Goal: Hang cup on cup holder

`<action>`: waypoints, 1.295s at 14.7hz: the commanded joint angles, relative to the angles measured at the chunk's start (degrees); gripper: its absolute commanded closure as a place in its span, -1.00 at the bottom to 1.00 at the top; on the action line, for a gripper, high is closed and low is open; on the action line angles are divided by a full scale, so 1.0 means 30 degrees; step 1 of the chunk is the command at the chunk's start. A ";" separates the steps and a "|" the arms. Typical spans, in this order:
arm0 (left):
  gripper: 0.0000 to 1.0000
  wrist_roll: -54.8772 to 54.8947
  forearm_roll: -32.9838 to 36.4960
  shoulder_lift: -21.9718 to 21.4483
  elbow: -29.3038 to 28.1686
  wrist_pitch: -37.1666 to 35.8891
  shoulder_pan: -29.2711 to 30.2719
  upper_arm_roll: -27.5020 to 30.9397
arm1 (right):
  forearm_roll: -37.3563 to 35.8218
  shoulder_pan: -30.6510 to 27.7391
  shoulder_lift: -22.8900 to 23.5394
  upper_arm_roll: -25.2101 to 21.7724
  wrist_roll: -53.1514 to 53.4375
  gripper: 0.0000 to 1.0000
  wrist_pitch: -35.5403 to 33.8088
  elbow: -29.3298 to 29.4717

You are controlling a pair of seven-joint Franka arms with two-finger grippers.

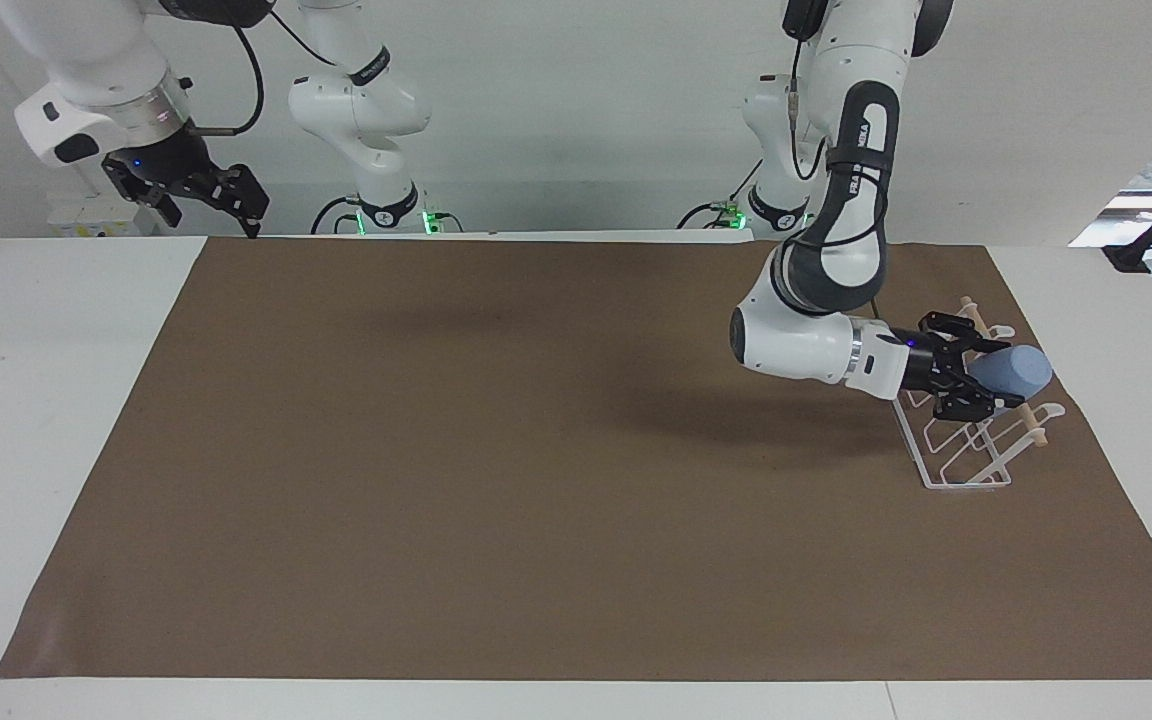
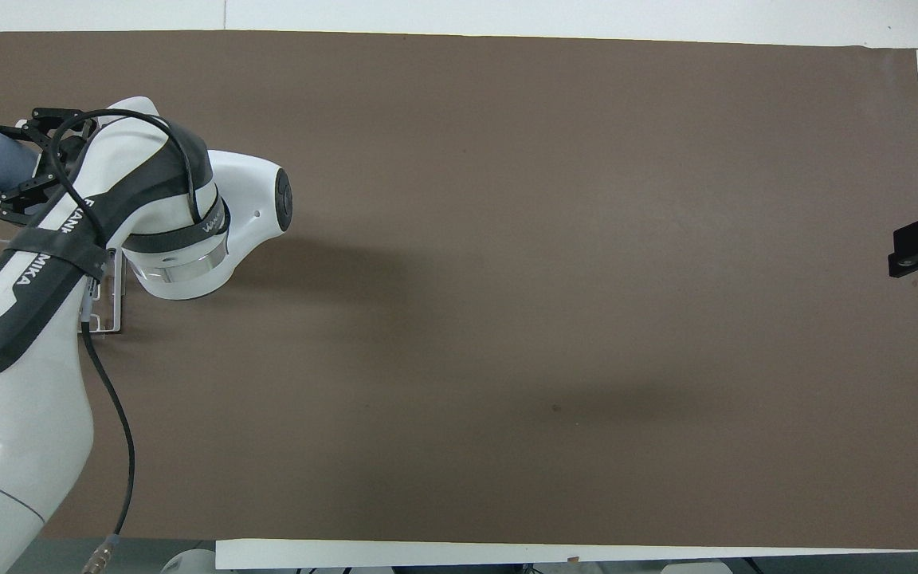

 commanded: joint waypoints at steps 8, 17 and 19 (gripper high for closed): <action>1.00 -0.2930 0.0351 0.1681 -0.0341 0.0246 0.0951 -0.0184 | -0.0209 -0.0453 0.0163 0.0210 -0.0965 -0.98 -0.0507 0.0489; -1.00 -0.1644 -0.1338 0.1246 0.0972 0.1422 0.1277 -0.0184 | -0.0179 -0.0424 0.0046 0.0181 -0.1259 -0.98 -0.0566 0.0285; -0.99 0.0399 -0.2195 0.0922 0.2057 0.1071 0.1276 -0.0155 | -0.0179 -0.0395 -0.0013 0.0210 -0.1288 -0.98 -0.0566 0.0255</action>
